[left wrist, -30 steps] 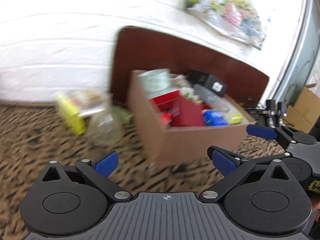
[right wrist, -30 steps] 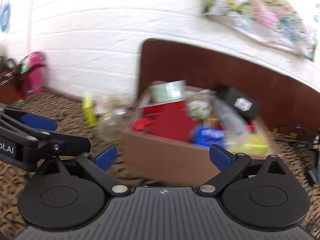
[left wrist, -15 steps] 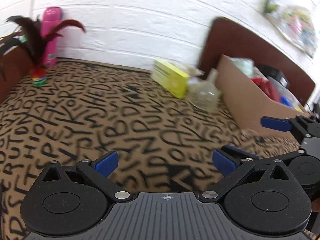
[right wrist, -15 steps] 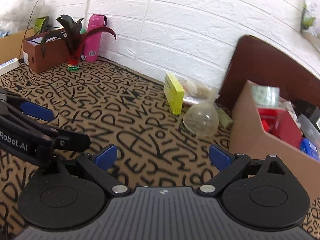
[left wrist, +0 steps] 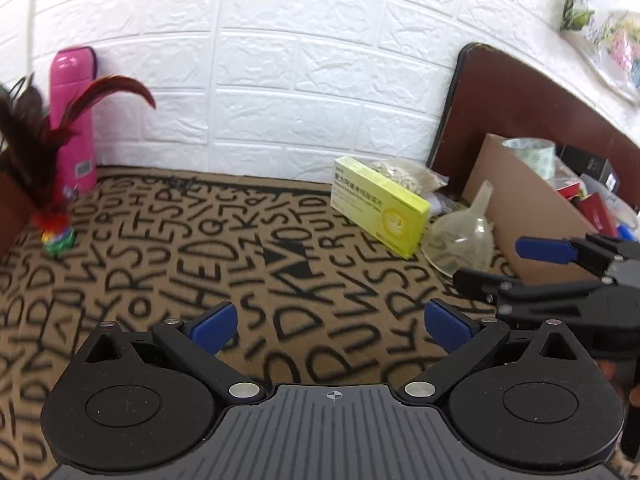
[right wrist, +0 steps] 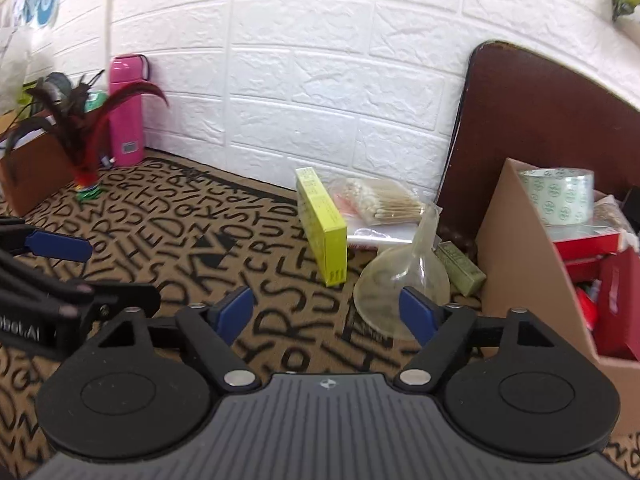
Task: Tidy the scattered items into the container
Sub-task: 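Grasp the yellow-green medicine box with the left tool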
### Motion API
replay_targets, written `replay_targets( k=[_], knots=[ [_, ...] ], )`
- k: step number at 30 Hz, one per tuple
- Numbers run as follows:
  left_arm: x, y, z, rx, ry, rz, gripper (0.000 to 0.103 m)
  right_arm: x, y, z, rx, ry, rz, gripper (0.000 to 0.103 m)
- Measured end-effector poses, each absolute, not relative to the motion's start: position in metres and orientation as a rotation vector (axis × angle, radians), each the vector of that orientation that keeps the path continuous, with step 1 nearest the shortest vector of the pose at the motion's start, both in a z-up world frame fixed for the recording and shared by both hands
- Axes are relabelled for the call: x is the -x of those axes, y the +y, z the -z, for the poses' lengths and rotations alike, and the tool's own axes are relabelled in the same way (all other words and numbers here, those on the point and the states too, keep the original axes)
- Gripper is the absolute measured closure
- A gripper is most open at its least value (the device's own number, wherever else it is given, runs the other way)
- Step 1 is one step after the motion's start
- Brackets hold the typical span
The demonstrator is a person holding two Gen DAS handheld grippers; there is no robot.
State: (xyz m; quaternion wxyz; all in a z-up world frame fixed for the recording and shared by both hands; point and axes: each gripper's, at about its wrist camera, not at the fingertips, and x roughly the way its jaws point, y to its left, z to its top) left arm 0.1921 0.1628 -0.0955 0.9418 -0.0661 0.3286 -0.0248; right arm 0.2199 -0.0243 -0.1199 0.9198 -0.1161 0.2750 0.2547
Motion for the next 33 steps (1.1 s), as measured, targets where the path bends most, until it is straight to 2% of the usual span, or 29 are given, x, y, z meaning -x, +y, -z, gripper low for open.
replay_targets(
  k=[7,14,15,16,18,19,21,24,27,30,33],
  knots=[
    [-0.237,0.182,0.119,0.195,0.74,0.076,0.017,-0.258,0.001,0.14,0.32,0.579,-0.536,0.041],
    [-0.259,0.198,0.131,0.273,0.769,0.09,0.017,-0.28,0.013,0.154,0.344,0.576,-0.532,0.048],
    [-0.261,0.198,0.132,0.27,0.771,0.094,0.017,-0.282,0.015,0.155,0.345,0.57,-0.532,0.054],
    [-0.262,0.199,0.132,0.269,0.774,0.098,0.017,-0.283,0.017,0.155,0.349,0.563,-0.537,0.064],
    [-0.261,0.203,0.132,0.28,0.775,0.098,0.017,-0.284,0.02,0.156,0.355,0.546,-0.551,0.075],
    [-0.259,0.206,0.131,0.288,0.772,0.095,0.016,-0.283,0.021,0.156,0.36,0.529,-0.566,0.077],
    [-0.256,0.212,0.13,0.299,0.764,0.084,0.016,-0.278,0.024,0.156,0.376,0.51,-0.628,0.077],
    [-0.255,0.22,0.129,0.297,0.762,0.053,0.016,-0.27,0.027,0.157,0.378,0.516,-0.701,0.07],
    [-0.255,0.224,0.128,0.317,0.769,0.052,0.016,-0.267,0.024,0.158,0.346,0.541,-0.714,0.048],
    [-0.256,0.223,0.125,0.316,0.758,0.06,0.014,-0.265,0.021,0.158,0.327,0.546,-0.715,0.04],
    [-0.266,0.217,0.126,0.301,0.763,0.076,0.014,-0.267,0.021,0.16,0.313,0.57,-0.718,0.039]
  ],
)
